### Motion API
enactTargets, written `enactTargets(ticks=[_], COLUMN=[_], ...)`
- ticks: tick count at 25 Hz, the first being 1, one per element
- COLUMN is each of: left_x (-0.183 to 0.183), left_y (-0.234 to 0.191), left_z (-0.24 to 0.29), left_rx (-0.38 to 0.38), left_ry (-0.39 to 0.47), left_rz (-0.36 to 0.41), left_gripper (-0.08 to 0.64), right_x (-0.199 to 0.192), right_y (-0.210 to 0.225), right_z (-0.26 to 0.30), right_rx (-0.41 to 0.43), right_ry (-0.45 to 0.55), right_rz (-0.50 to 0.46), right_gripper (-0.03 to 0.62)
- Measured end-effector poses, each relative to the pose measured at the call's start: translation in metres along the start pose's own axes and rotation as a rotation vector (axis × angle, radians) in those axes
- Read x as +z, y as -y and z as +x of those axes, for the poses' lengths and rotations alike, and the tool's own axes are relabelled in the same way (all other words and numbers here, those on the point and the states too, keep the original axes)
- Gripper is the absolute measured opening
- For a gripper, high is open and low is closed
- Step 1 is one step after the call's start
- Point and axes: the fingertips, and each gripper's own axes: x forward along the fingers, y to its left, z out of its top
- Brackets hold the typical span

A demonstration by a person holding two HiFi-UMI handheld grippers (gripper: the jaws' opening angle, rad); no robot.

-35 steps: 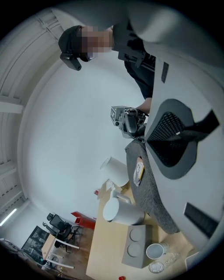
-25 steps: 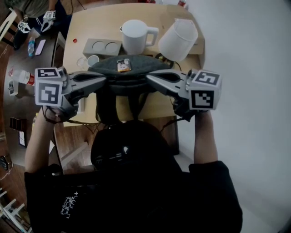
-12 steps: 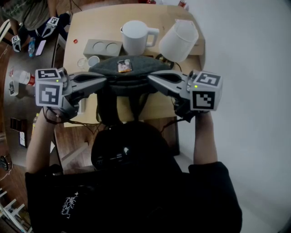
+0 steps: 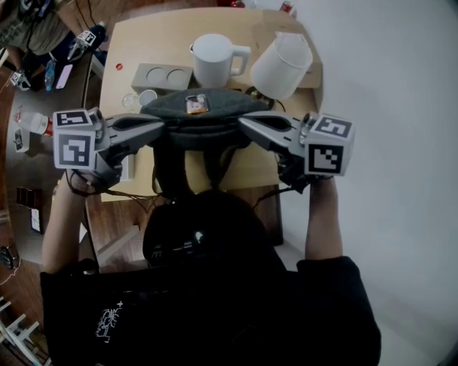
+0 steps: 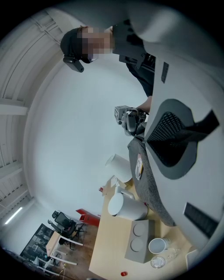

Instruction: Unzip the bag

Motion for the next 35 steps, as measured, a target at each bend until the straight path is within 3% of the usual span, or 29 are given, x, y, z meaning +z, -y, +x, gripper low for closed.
enactTargets(ticks=[35], left_x=[0.004], left_y=[-0.012], left_z=[-0.027], left_rx=[0.003], left_ry=[0.074], left_rz=[-0.015], left_gripper=[0.003], right_x=[0.006], right_y=[0.012], right_z=[-0.014], right_rx=[-0.054], right_ry=[0.056], right_rz=[0.023], right_gripper=[0.009])
